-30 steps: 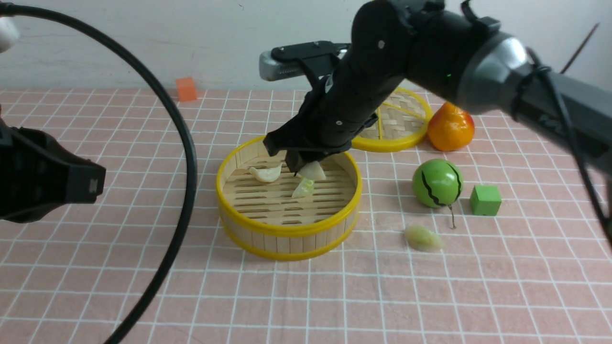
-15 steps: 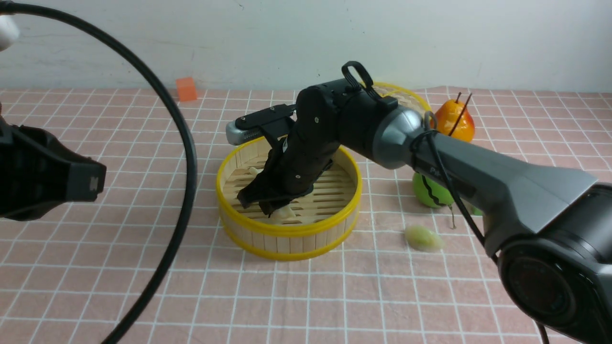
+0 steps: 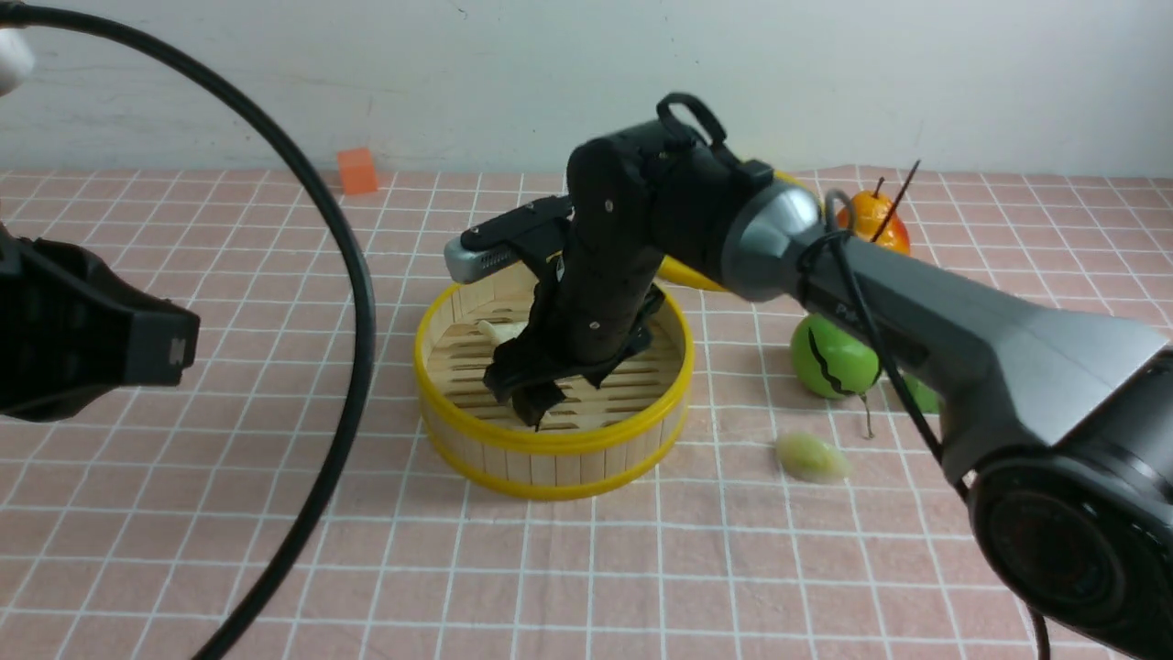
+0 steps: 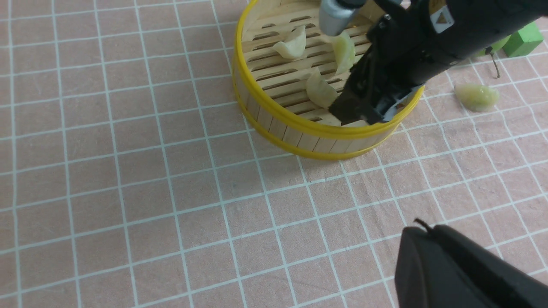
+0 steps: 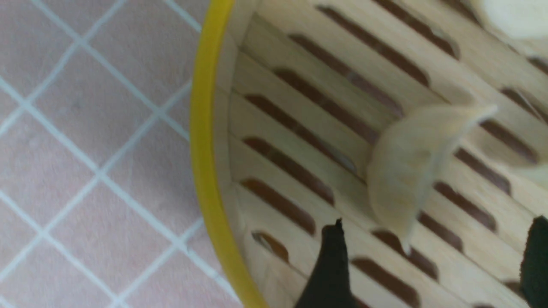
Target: Put the dumplings into the steamer on the table with the pink tablecloth.
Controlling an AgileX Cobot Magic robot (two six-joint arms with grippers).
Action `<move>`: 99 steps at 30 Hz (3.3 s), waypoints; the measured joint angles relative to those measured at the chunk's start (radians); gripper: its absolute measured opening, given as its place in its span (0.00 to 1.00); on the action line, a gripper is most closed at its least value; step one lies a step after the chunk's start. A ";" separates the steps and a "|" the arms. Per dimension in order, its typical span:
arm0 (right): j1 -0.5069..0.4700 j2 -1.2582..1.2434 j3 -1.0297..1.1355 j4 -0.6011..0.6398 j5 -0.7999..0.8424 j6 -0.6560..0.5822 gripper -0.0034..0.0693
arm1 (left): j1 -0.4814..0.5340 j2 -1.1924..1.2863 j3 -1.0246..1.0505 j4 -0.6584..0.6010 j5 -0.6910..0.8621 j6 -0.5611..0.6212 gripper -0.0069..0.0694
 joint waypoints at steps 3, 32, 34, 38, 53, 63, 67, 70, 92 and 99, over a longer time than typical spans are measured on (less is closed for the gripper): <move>0.000 -0.063 -0.024 -0.068 0.069 -0.006 0.83 | 0.000 0.000 0.000 0.000 0.001 0.000 0.08; -0.252 -0.311 0.682 -0.147 -0.213 -0.145 0.73 | 0.000 0.000 0.000 0.000 -0.002 0.000 0.10; -0.253 -0.294 0.682 -0.147 -0.239 -0.147 0.73 | 0.000 0.000 0.000 0.000 -0.002 0.000 0.10; -0.255 -0.260 0.682 -0.135 -0.253 -0.148 0.69 | 0.000 0.000 0.000 0.000 -0.002 0.000 0.11; -0.236 -0.239 0.519 -0.070 -0.083 -0.137 0.37 | 0.000 0.000 0.000 0.000 0.010 0.000 0.12; -0.092 -0.236 0.291 0.058 -0.133 -0.136 0.37 | 0.000 0.000 0.000 0.000 0.010 0.000 0.13; -0.081 -0.184 0.287 0.062 -0.190 -0.135 0.37 | 0.000 0.000 0.000 0.000 0.021 0.000 0.13; -0.081 -0.149 0.287 0.061 -0.219 -0.135 0.37 | 0.000 0.000 0.000 0.000 0.025 0.000 0.13; -0.081 -0.271 0.191 0.064 -0.009 -0.135 0.71 | 0.000 -0.327 0.250 0.000 0.007 0.020 0.14; -0.081 -0.538 0.285 0.076 0.081 -0.138 0.46 | 0.000 -0.619 0.478 -0.013 -0.063 0.020 0.14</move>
